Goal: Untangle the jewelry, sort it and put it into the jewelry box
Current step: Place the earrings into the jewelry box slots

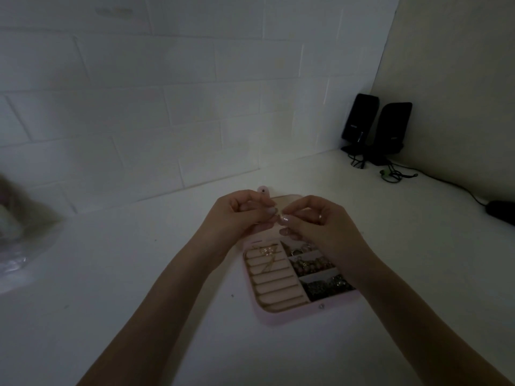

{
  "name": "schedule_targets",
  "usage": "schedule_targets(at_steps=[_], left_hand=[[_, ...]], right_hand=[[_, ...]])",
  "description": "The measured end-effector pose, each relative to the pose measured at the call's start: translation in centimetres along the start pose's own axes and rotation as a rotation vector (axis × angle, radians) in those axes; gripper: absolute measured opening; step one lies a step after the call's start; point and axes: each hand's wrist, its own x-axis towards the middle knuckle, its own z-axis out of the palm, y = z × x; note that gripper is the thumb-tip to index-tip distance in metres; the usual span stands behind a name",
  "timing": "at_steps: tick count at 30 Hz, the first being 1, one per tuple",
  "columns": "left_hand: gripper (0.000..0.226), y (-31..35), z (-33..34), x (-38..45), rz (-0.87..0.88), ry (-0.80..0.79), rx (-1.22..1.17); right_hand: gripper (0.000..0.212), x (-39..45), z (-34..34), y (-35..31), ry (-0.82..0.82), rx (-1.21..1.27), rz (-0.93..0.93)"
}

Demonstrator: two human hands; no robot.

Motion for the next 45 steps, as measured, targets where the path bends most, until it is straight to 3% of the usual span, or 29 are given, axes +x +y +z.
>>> schedule_targets(at_steps=[7, 15, 23, 27, 30, 34, 37, 42, 45], left_hand=[[0.009, -0.3, 0.0, 0.1, -0.02, -0.017, -0.008], [0.01, -0.3, -0.1, 0.2, 0.051, 0.054, 0.01], [0.012, -0.4, 0.1, 0.1, 0.074, 0.011, -0.002], [0.011, -0.2, -0.1, 0.1, 0.102, 0.004, -0.027], [0.013, -0.1, -0.1, 0.0, 0.126, 0.007, -0.021], [0.014, -0.1, 0.1, 0.0, 0.146, -0.011, 0.052], [0.012, -0.2, 0.2, 0.1, 0.144, -0.002, 0.098], [0.012, -0.5, -0.2, 0.3, 0.148, 0.029, 0.066], [0.012, -0.6, -0.3, 0.3, 0.137, 0.023, 0.091]], right_hand=[[0.029, -0.1, 0.0, 0.0, -0.027, -0.144, -0.099], [0.009, 0.3, 0.1, 0.6, 0.032, -0.212, -0.11], [0.013, 0.1, 0.3, 0.7, 0.06, -0.271, -0.172], [0.002, 0.0, 0.5, 0.5, 0.055, -0.186, -0.126], [0.014, 0.0, 0.5, 0.4, 0.043, -0.213, -0.109], [0.025, -0.3, 0.6, 0.0, -0.048, -0.083, 0.1], [0.021, -0.3, 0.6, -0.3, -0.079, 0.011, 0.193], [0.004, -0.3, 0.6, -0.4, -0.02, 0.166, 0.201], [0.01, -0.2, 0.5, -0.2, 0.039, 0.026, 0.063]])
